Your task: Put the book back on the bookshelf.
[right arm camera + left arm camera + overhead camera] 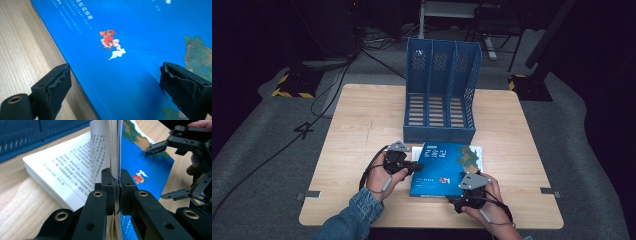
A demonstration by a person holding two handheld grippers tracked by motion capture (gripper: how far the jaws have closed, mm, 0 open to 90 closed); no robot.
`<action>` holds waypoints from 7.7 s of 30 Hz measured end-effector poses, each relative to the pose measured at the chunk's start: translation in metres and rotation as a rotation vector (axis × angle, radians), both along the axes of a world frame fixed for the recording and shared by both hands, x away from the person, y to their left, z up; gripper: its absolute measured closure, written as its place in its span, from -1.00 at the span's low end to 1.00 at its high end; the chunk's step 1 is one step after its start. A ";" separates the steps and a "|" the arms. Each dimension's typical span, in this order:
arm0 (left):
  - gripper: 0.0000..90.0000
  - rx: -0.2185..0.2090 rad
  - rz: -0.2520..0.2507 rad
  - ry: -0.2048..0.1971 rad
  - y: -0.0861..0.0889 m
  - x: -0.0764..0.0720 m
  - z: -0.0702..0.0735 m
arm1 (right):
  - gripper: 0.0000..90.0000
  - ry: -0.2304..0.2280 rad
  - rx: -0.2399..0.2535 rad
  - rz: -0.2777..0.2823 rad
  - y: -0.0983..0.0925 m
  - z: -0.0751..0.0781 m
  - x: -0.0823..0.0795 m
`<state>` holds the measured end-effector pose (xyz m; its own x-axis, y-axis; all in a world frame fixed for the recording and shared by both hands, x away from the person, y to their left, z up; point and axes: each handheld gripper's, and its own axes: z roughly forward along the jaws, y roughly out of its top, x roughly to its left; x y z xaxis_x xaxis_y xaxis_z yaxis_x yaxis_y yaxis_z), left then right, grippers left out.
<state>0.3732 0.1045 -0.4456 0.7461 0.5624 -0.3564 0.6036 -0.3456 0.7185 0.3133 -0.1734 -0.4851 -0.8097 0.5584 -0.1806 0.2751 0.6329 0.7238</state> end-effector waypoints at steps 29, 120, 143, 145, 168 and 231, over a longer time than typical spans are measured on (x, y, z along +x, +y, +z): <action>0.89 0.050 -0.010 -0.017 -0.015 0.002 0.027 | -1.00 -0.198 -0.196 -0.012 0.050 -0.010 -0.001; -0.10 -0.055 0.180 0.058 0.061 0.009 -0.012 | 0.34 -0.350 -0.364 0.046 0.079 0.022 0.027; -0.17 0.296 0.154 -0.138 0.079 0.016 -0.052 | 0.35 -0.087 0.034 -0.013 0.034 0.073 0.042; -0.24 0.308 0.160 -0.185 0.086 0.016 -0.056 | 0.36 -0.062 0.063 -0.010 0.029 0.079 0.044; -0.29 0.305 0.205 -0.193 0.095 0.015 -0.058 | 0.38 0.053 0.433 0.020 -0.030 0.133 0.053; -0.29 0.305 0.228 -0.188 0.100 0.016 -0.058 | 0.38 -0.098 0.734 -0.151 -0.049 0.236 0.133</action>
